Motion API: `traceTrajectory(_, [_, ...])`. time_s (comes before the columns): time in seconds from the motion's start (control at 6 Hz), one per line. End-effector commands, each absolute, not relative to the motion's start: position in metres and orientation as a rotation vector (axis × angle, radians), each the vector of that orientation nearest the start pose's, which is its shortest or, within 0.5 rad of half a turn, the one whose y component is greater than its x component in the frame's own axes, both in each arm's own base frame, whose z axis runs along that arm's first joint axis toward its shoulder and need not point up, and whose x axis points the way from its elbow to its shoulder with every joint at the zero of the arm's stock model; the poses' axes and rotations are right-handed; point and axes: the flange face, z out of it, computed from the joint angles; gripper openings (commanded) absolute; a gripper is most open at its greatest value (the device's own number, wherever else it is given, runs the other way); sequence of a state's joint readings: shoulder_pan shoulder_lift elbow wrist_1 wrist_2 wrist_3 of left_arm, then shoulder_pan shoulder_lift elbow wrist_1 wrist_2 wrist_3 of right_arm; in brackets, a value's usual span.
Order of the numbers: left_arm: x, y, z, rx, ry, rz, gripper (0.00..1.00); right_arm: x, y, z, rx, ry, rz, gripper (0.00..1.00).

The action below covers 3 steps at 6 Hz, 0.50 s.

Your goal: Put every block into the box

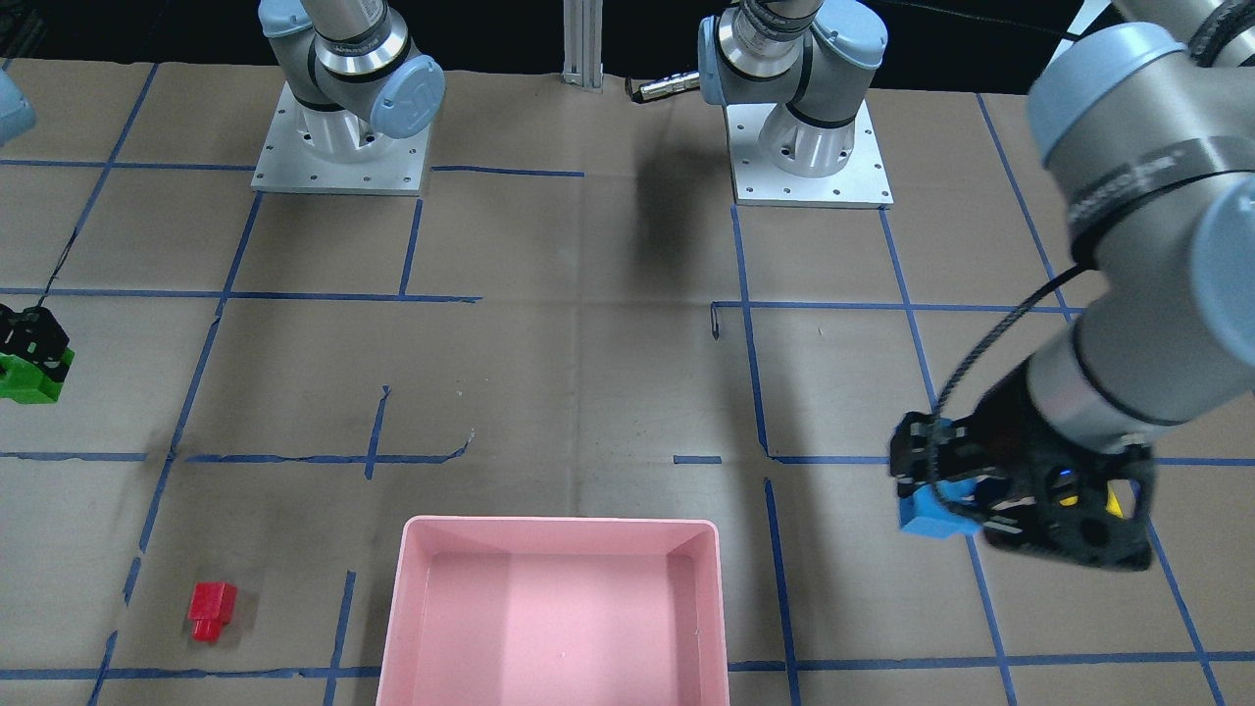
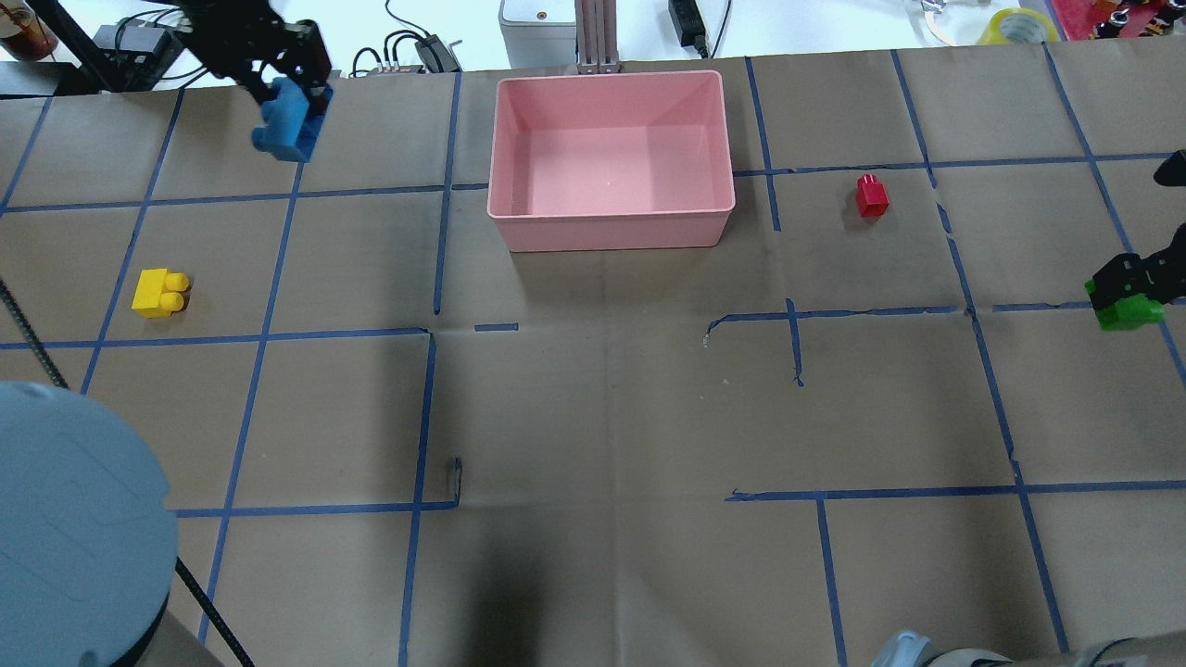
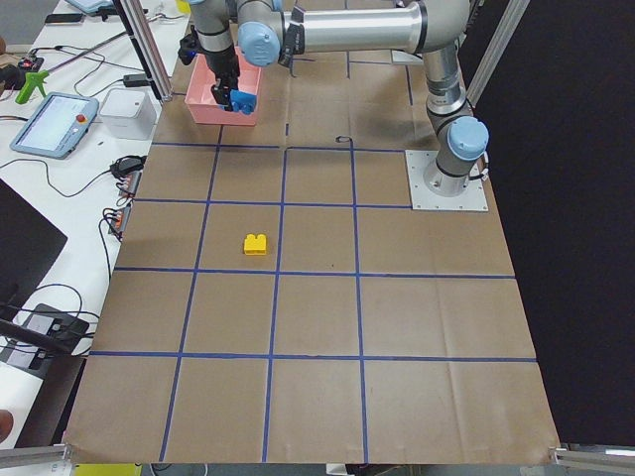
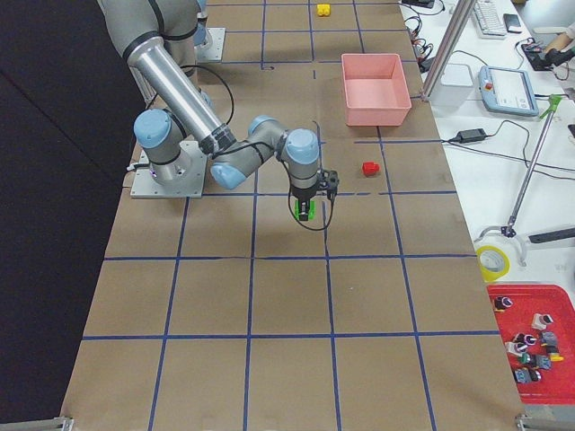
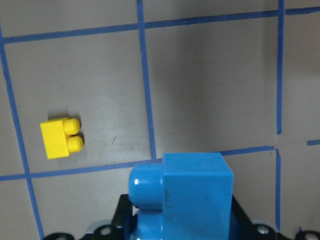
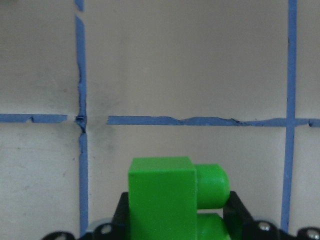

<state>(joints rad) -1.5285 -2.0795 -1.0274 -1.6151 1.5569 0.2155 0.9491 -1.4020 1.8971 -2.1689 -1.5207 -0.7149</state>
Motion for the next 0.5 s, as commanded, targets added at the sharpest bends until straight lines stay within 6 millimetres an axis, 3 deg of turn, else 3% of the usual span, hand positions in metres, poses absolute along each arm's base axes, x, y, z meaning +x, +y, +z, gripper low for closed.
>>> traceTrajectory(0.0, [-0.219,-0.733,0.401,0.182,3.151,0.023,0.05,-0.09,-0.562,0.344,-0.595,3.066,-0.33,0.06])
traceTrajectory(0.17, [-0.25,-0.752,0.362,0.141,3.158,-0.021,0.05,-0.04,-0.585,0.324,-0.655,2.858,-0.427,0.06])
traceTrajectory(0.33, [-0.269,-0.757,0.333,0.126,3.155,-0.021,0.05,0.002,-0.607,0.314,-0.658,2.711,-0.475,0.06])
